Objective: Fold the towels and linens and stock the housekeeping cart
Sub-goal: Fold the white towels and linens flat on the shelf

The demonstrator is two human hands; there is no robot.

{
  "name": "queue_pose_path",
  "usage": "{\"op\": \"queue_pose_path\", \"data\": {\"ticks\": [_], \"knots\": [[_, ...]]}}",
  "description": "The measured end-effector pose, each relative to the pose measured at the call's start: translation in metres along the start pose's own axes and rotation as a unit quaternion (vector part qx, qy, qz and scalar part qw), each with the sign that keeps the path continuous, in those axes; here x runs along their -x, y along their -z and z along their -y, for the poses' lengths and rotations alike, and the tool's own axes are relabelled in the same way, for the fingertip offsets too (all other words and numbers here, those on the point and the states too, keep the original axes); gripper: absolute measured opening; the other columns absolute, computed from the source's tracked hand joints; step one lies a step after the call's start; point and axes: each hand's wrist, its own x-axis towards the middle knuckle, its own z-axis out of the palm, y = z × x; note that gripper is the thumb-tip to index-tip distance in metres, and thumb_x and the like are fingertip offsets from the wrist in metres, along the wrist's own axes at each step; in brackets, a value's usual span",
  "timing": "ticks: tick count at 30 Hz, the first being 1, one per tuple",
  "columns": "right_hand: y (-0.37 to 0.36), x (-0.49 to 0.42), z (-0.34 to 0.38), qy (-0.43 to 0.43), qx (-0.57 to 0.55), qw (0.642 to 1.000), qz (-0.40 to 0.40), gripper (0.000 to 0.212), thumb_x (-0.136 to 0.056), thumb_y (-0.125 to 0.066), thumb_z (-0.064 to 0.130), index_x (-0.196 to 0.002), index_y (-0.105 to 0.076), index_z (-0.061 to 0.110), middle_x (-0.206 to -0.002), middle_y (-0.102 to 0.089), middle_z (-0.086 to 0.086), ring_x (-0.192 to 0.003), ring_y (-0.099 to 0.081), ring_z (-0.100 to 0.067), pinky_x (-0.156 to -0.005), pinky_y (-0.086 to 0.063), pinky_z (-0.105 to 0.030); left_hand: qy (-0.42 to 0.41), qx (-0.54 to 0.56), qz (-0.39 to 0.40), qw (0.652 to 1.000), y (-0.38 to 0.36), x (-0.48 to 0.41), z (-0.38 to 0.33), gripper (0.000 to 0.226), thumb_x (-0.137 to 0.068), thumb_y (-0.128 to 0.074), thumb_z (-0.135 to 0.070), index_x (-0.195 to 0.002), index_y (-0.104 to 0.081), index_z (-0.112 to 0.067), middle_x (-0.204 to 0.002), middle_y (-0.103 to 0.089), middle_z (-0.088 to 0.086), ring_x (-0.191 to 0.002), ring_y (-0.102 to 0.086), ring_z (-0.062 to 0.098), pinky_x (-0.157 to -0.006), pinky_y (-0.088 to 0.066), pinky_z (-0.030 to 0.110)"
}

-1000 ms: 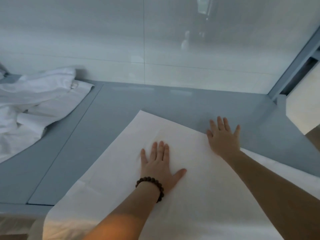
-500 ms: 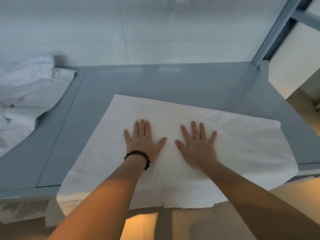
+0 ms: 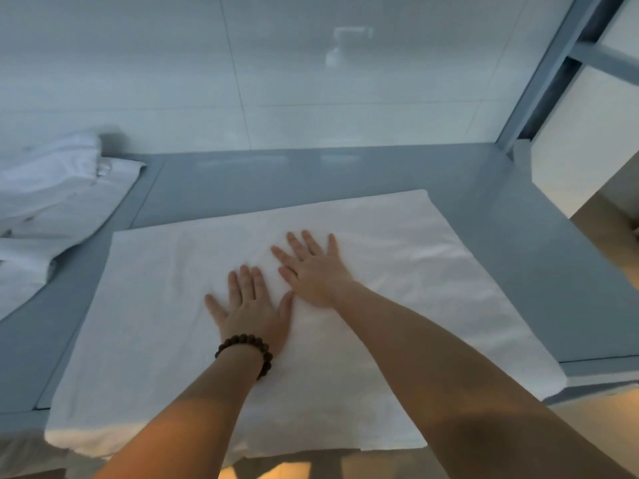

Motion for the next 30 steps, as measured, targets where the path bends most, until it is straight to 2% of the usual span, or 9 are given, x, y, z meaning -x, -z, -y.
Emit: {"op": "queue_pose_path", "data": {"ticks": [3, 7, 10, 13, 15, 16, 23, 26, 30], "knots": [[0.004, 0.008, -0.052, 0.014, 0.017, 1.000, -0.009, 0.051, -0.101, -0.012, 0.048, -0.151, -0.001, 0.040, -0.161, 0.006, 0.009, -0.148, 0.006, -0.014, -0.117, 0.006, -0.049, -0.003, -0.006, -0.011, 1.000, -0.004, -0.004, 0.004, 0.082, -0.088, -0.001, -0.067, -0.153, 0.010, -0.018, -0.161, 0.015, -0.001, -0.148, 0.014, 0.018, -0.114, 0.005, 0.061], [0.013, 0.054, -0.175, -0.236, 0.002, 0.971, -0.023, 0.053, -0.101, -0.011, 0.047, -0.152, -0.001, 0.035, -0.161, 0.004, 0.005, -0.148, 0.002, -0.016, -0.118, 0.002, -0.049, 0.000, -0.014, -0.008, 1.000, -0.005, -0.008, 0.002, 0.081, -0.089, -0.002, -0.067, -0.153, 0.011, -0.019, -0.161, 0.016, -0.001, -0.147, 0.015, 0.018, -0.114, 0.004, 0.062], [0.021, 0.074, -0.200, -0.378, -0.003, 0.926, -0.026, 0.057, -0.102, -0.016, 0.043, -0.154, -0.006, 0.021, -0.161, -0.004, -0.007, -0.148, -0.004, -0.027, -0.117, -0.002, -0.055, 0.001, -0.017, -0.008, 1.000, -0.005, -0.007, 0.000, 0.080, -0.090, -0.002, -0.066, -0.153, 0.010, -0.018, -0.161, 0.015, 0.000, -0.148, 0.014, 0.019, -0.114, 0.003, 0.062], [0.008, 0.063, -0.129, -0.206, 0.005, 0.975, -0.081, 0.057, -0.102, -0.019, 0.043, -0.153, -0.008, 0.021, -0.161, -0.002, -0.005, -0.148, -0.003, -0.023, -0.116, -0.002, -0.051, 0.001, -0.019, -0.011, 1.000, -0.004, -0.006, -0.002, 0.080, -0.090, -0.002, -0.066, -0.153, 0.009, -0.017, -0.161, 0.014, 0.000, -0.148, 0.013, 0.019, -0.113, 0.003, 0.063], [-0.007, 0.071, -0.081, -0.073, -0.020, 0.997, -0.034, 0.060, -0.098, -0.016, 0.054, -0.153, -0.006, 0.031, -0.161, 0.001, 0.003, -0.148, 0.001, -0.017, -0.117, 0.001, -0.047, 0.001, -0.019, -0.012, 1.000, -0.003, -0.005, -0.001, 0.080, -0.090, -0.003, -0.066, -0.153, 0.008, -0.017, -0.161, 0.014, 0.000, -0.148, 0.013, 0.019, -0.114, 0.002, 0.062], [-0.011, 0.080, -0.076, -0.060, -0.018, 0.998, -0.020, 0.062, -0.096, -0.012, 0.060, -0.152, -0.004, 0.035, -0.161, 0.003, 0.006, -0.148, 0.004, -0.014, -0.117, 0.003, -0.046, 0.001, -0.018, -0.013, 1.000, -0.003, -0.005, 0.000, 0.080, -0.090, -0.004, -0.066, -0.154, 0.008, -0.017, -0.161, 0.014, -0.001, -0.148, 0.013, 0.019, -0.114, 0.002, 0.062], [-0.004, 0.156, -0.182, -0.308, -0.009, 0.951, -0.028, 0.060, -0.101, -0.013, 0.049, -0.154, -0.005, 0.022, -0.162, 0.000, 0.000, -0.148, 0.001, -0.020, -0.119, -0.001, -0.044, 0.000, -0.018, -0.010, 1.000, 0.001, -0.003, -0.004, 0.081, -0.091, -0.006, -0.066, -0.154, 0.007, -0.016, -0.162, 0.012, 0.001, -0.148, 0.011, 0.020, -0.114, 0.003, 0.062], [-0.007, 0.141, -0.126, -0.256, -0.008, 0.965, -0.062, 0.060, -0.101, -0.018, 0.048, -0.153, -0.009, 0.019, -0.161, -0.002, -0.005, -0.148, 0.001, -0.022, -0.118, 0.003, -0.045, -0.002, -0.017, -0.010, 1.000, 0.001, -0.001, -0.004, 0.082, -0.091, -0.006, -0.066, -0.154, 0.006, -0.015, -0.162, 0.011, 0.001, -0.148, 0.010, 0.020, -0.114, 0.003, 0.063], [-0.024, 0.159, -0.075, -0.137, -0.033, 0.989, -0.033, 0.066, -0.092, -0.008, 0.064, -0.152, -0.002, 0.036, -0.161, 0.005, 0.007, -0.148, 0.006, -0.014, -0.117, 0.007, -0.042, -0.005, -0.022, -0.007, 1.000, 0.001, -0.002, -0.001, 0.082, -0.091, -0.006, -0.066, -0.154, 0.006, -0.015, -0.162, 0.011, 0.001, -0.148, 0.011, 0.019, -0.113, 0.003, 0.063]]}}
